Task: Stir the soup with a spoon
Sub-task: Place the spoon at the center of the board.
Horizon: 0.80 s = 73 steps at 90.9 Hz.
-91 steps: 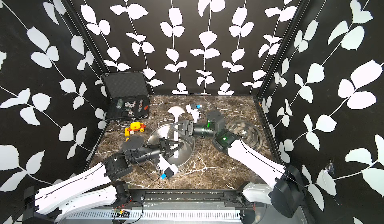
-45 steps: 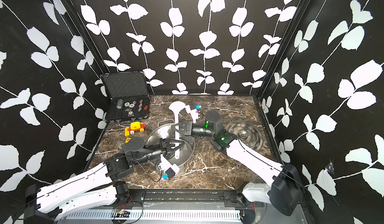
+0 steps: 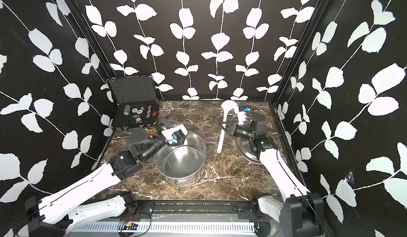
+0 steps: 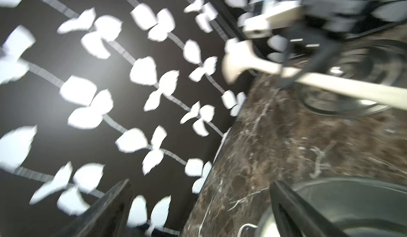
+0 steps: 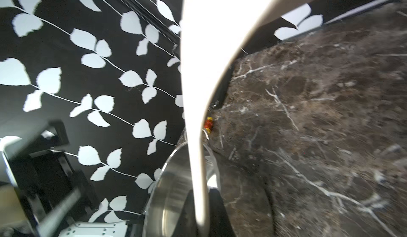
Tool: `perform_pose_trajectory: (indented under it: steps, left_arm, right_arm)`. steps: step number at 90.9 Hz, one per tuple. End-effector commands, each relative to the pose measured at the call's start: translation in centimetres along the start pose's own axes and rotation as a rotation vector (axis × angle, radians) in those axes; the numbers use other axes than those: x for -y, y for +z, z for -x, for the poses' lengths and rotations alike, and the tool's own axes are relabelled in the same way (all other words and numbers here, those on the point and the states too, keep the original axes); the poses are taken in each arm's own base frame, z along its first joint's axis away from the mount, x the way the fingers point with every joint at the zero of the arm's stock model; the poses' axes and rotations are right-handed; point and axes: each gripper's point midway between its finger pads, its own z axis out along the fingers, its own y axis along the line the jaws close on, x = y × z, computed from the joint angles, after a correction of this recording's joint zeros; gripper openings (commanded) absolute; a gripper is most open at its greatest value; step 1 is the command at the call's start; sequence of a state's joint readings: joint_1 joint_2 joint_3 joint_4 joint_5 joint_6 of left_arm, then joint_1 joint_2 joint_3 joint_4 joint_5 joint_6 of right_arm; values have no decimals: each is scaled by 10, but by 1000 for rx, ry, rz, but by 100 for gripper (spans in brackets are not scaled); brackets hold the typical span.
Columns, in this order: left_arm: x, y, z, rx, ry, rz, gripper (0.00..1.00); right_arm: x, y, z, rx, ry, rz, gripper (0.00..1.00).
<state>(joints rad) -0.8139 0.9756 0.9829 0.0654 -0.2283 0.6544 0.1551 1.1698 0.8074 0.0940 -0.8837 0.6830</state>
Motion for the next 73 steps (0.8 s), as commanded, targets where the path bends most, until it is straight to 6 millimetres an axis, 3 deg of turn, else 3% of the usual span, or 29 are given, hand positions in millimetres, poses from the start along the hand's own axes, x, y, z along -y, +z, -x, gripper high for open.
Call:
perform_pose_trajectory:
  steps: [1,6,12,24,31,45,70,73]
  left_arm:
    - [-66,-11,-50,-232,-400,261,99]
    - [-85,-19,-79,-321,-476,359,99]
    - [-94,-30,-116,-414,-566,451,99]
    - [-93,-56,-187,-567,-702,592,99]
    - [-90,-74,-219,-633,-738,676,99]
    - [-87,-102,-251,-692,-753,804,99]
    - [-69,-113,-297,-815,-736,861,99]
    - [-67,-113,-302,-828,-733,868,99]
  right_arm:
    - [38,5,-31,-74,-15,-8,0]
    - [60,11,-43,-99,-2,-37,0]
    - [83,20,-58,-126,39,-51,0]
    - [113,39,-80,-156,113,-28,0]
    - [118,49,-89,-172,109,-17,0]
    - [134,67,-115,-247,137,-14,0]
    - [158,69,-135,-287,175,-84,0]
    - [161,68,-136,-291,174,-101,7]
